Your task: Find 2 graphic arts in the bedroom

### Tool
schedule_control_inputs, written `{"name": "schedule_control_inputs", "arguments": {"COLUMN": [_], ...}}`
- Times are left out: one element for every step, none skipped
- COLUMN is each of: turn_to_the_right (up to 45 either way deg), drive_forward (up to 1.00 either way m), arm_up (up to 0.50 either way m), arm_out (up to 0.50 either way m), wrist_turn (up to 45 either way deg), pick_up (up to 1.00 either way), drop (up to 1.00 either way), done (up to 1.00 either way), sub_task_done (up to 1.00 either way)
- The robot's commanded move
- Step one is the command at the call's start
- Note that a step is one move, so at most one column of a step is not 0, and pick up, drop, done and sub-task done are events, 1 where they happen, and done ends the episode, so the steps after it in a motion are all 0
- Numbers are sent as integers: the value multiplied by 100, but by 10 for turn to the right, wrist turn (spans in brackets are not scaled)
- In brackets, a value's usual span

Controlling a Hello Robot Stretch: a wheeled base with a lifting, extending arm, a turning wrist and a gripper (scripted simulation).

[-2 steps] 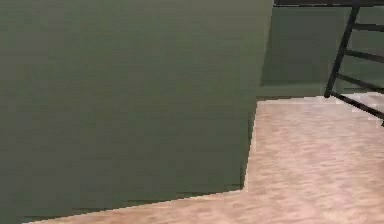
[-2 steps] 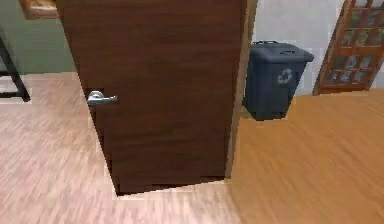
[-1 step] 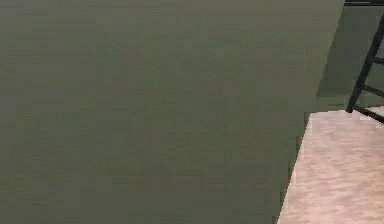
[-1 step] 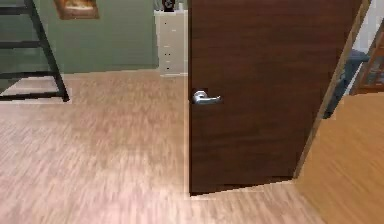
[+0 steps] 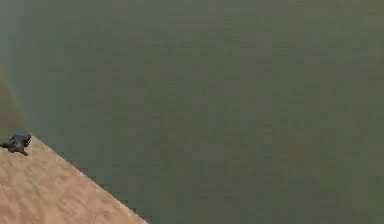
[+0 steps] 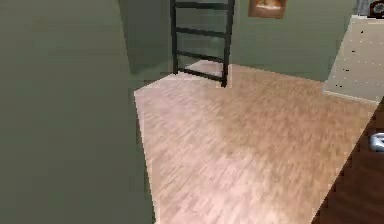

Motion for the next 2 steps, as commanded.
{"name": "schedule_control_inputs", "arguments": {"turn_to_the_right": [-270,0], "drive_forward": [0,65], "arm_up": [0,0], "arm_out": [0,0], "wrist_turn": [0,0], "pick_up": [0,0], "drop": [0,0], "done": [0,0], "sub_task_done": [0,0]}}
